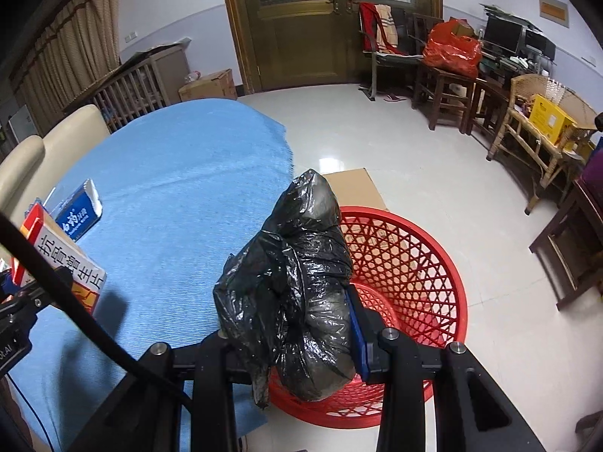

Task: Collect trash
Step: 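Carry the black bag with the right tool over the red wastebasket and release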

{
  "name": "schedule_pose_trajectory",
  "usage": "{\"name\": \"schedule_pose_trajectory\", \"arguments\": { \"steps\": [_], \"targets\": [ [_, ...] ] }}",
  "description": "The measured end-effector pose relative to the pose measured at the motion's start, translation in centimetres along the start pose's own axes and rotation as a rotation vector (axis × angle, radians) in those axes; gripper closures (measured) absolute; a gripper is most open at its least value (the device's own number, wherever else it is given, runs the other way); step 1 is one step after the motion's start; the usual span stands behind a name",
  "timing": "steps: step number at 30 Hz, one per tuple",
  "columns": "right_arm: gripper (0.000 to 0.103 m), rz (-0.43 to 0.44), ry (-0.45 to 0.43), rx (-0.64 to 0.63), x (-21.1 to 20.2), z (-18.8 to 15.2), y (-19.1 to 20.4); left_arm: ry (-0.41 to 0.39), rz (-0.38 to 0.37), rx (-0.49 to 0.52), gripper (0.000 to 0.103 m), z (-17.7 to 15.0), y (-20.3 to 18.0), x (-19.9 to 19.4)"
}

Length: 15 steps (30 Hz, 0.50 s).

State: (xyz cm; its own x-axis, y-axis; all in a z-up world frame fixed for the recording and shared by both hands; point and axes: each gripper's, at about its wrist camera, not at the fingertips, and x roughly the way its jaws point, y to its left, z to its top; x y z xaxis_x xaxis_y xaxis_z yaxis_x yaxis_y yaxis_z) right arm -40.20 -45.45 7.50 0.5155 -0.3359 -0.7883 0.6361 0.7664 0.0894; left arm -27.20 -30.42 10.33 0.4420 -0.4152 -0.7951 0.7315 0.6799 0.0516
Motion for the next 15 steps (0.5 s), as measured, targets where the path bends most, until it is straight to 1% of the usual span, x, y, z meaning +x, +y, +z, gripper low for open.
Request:
{"name": "schedule_pose_trajectory", "arguments": {
  "steps": [15],
  "targets": [
    [0.064, -0.024, 0.03, 0.032, 1.2, -0.3, -1.5, 0.008, -0.012, 0.037, 0.057, 0.5, -1.7, 0.7]
  ]
}}
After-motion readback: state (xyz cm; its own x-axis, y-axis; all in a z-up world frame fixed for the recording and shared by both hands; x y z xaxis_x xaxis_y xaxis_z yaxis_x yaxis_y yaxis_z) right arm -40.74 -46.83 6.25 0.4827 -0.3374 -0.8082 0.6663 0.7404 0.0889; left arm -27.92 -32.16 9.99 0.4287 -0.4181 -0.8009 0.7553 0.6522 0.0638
